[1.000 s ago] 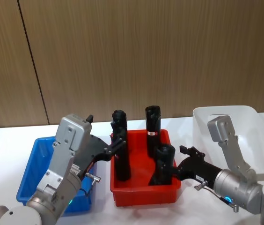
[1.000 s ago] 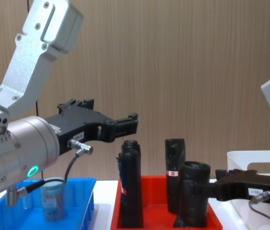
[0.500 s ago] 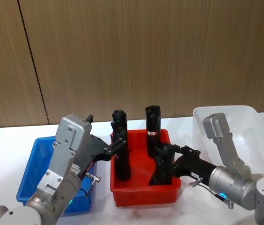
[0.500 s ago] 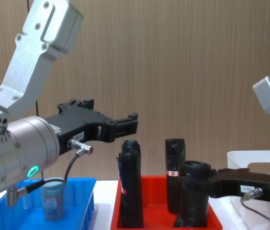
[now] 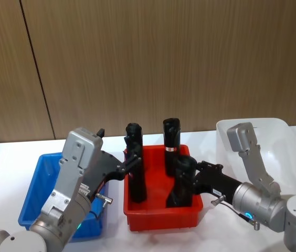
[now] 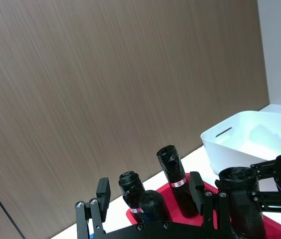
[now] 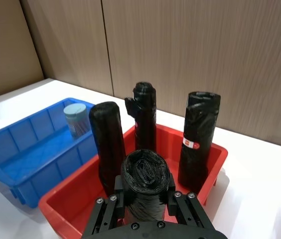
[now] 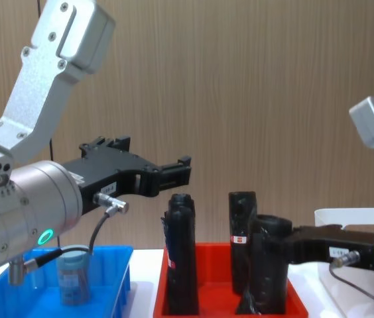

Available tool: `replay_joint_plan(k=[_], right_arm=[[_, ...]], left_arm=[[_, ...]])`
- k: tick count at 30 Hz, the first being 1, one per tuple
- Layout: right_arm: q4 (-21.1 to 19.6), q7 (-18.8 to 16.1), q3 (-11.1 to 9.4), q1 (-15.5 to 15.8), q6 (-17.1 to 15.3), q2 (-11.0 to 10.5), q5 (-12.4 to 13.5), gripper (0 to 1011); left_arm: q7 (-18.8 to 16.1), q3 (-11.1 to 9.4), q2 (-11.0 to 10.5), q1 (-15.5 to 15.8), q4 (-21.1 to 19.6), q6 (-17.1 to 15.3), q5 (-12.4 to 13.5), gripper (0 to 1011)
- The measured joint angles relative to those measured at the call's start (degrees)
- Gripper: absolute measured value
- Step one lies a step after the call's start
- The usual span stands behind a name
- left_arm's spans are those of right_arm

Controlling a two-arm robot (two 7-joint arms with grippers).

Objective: Pick the cotton swabs from the blue box and place them into the white box.

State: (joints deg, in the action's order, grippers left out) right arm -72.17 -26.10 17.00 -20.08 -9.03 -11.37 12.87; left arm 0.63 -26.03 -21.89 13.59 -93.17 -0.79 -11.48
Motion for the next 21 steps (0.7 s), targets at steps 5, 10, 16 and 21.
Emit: replay_joint_plan(k=[5, 10, 16, 21], right_arm=[[-1.8, 0.3, -0.1, 0.3, 0.1, -0.2, 0.7, 416], [-3.9, 1.0, -0.4, 0.6, 0.2, -0.5, 1.5, 390], [-7.9, 2.6, -1.3, 0.7, 0.8, -1.2, 2.8, 363], [-10.2, 4.1, -2.2, 0.6, 1.4, -1.8, 3.1, 351]], left_arm=[[0.0, 0.0, 0.0, 0.0, 0.0, 0.0, 0.0, 1004], [0.0, 0.0, 0.0, 0.0, 0.0, 0.0, 0.0, 1004], [0.0, 0.0, 0.0, 0.0, 0.0, 0.0, 0.0, 1004], [0.0, 0.0, 0.0, 0.0, 0.0, 0.0, 0.0, 1004]])
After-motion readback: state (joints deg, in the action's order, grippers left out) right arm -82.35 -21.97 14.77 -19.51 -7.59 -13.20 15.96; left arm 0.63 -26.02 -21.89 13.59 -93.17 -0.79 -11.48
